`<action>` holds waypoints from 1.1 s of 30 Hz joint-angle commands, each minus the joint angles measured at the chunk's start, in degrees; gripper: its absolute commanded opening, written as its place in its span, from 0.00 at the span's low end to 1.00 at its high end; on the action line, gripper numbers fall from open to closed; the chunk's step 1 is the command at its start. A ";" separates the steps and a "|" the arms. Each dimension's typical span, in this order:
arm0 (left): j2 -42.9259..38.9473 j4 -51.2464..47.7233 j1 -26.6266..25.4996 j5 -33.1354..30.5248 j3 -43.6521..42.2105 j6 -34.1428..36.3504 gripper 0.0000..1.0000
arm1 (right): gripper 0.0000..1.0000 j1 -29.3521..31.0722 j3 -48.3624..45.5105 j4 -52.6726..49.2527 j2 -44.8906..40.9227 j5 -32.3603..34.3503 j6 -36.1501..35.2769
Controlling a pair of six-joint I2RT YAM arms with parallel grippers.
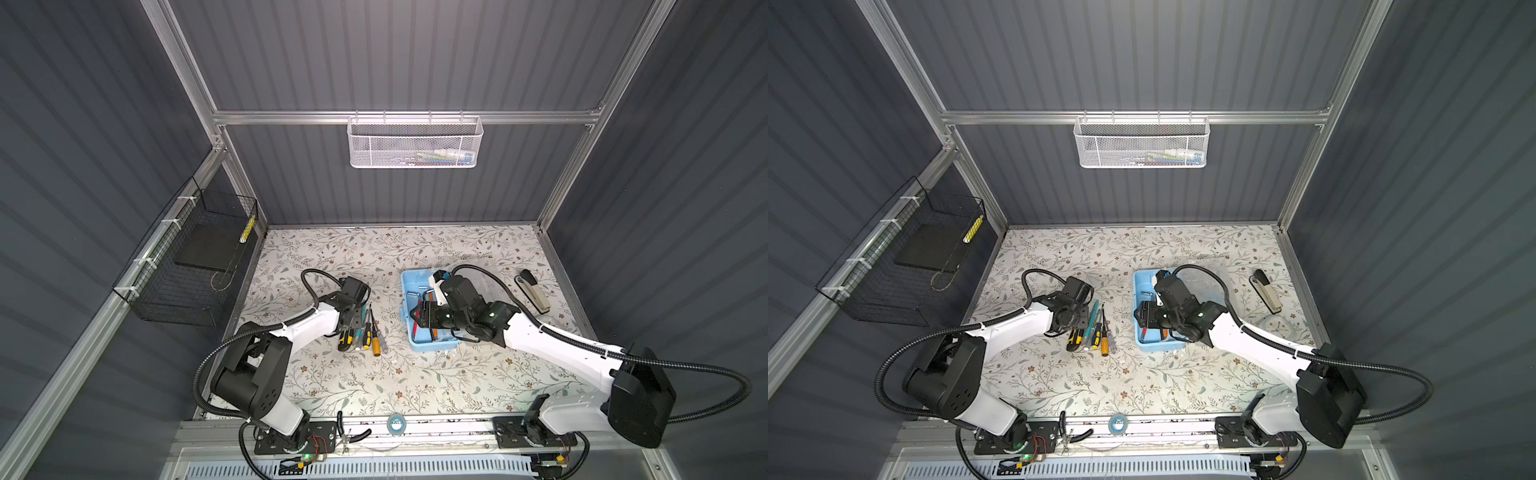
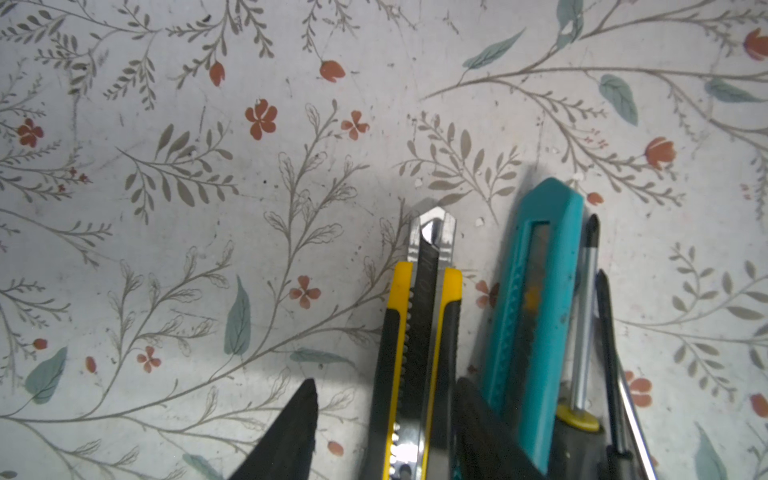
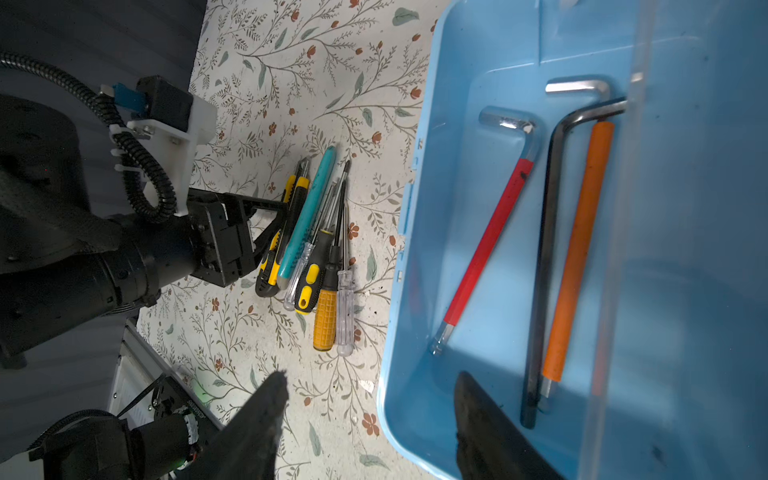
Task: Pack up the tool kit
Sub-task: 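Lower the left gripper onto the yellow-black utility knife and close on it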
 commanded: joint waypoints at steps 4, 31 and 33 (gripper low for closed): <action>2.37 1.60 0.21 1.98 -1.01 1.04 0.53 | 0.65 0.29 -1.27 0.92 0.53 -0.06 0.46; 6.48 -4.01 0.25 6.19 1.66 -0.01 0.42 | 0.65 0.29 -1.23 2.71 3.90 -1.38 1.06; 6.67 -4.08 0.21 6.22 1.60 -0.08 0.40 | 0.65 0.29 -1.38 2.68 3.80 -1.22 0.90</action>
